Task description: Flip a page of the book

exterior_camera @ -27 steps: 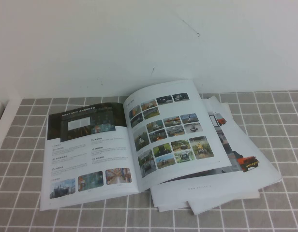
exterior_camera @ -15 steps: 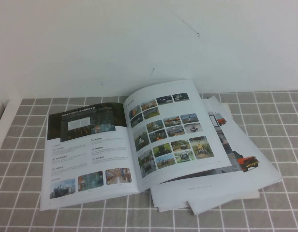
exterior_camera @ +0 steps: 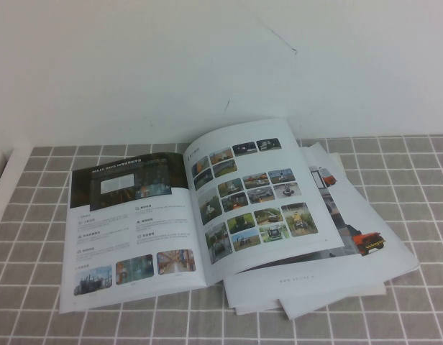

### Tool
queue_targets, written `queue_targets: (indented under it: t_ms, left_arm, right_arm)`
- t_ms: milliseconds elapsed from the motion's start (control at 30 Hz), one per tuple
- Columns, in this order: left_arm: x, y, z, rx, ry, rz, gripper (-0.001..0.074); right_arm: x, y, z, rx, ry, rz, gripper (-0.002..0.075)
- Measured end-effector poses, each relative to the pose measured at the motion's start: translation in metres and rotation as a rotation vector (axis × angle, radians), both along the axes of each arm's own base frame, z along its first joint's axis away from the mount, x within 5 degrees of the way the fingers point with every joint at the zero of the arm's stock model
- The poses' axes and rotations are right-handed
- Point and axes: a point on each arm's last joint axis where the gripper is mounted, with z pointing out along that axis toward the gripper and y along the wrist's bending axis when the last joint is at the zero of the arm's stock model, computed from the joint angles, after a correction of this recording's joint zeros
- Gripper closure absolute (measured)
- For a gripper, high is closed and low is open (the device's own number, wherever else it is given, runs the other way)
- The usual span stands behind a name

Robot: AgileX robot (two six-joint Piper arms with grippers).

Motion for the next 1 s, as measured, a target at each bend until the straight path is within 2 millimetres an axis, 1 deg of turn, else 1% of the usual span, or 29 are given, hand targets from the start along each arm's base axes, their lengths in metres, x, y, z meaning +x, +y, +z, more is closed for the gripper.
queue_targets:
  t_ms: [267, 333, 433, 567, 900, 1000]
  left_arm:
    - [0.001, 0.001, 0.011, -0.034, -0.118, 0.011, 0.0739]
    - [0.001, 0.001, 0.014, -0.036, -0.157, 0.014, 0.0739]
    - [0.001, 0.001, 0.02, -0.039, -0.213, 0.017, 0.0739]
    - [0.001, 0.001, 0.021, -0.04, -0.224, 0.017, 0.0739]
    - [0.001, 0.001, 0.021, -0.04, -0.224, 0.017, 0.0739]
    - [0.001, 0.002, 0.023, -0.06, -0.251, 0.019, 0.0739]
  right_arm:
    - [0.001, 0.0, 0.001, 0.002, -0.033, 0.003, 0.0729]
    - [0.002, 0.001, 0.004, 0.004, -0.074, 0.006, 0.0729]
    - [0.004, 0.001, 0.013, 0.011, -0.177, 0.012, 0.0729]
    - [0.005, 0.002, 0.022, 0.017, -0.279, 0.019, 0.0729]
    - [0.005, 0.002, 0.024, 0.016, -0.294, 0.02, 0.0729]
    - [0.005, 0.002, 0.024, 0.016, -0.294, 0.02, 0.0729]
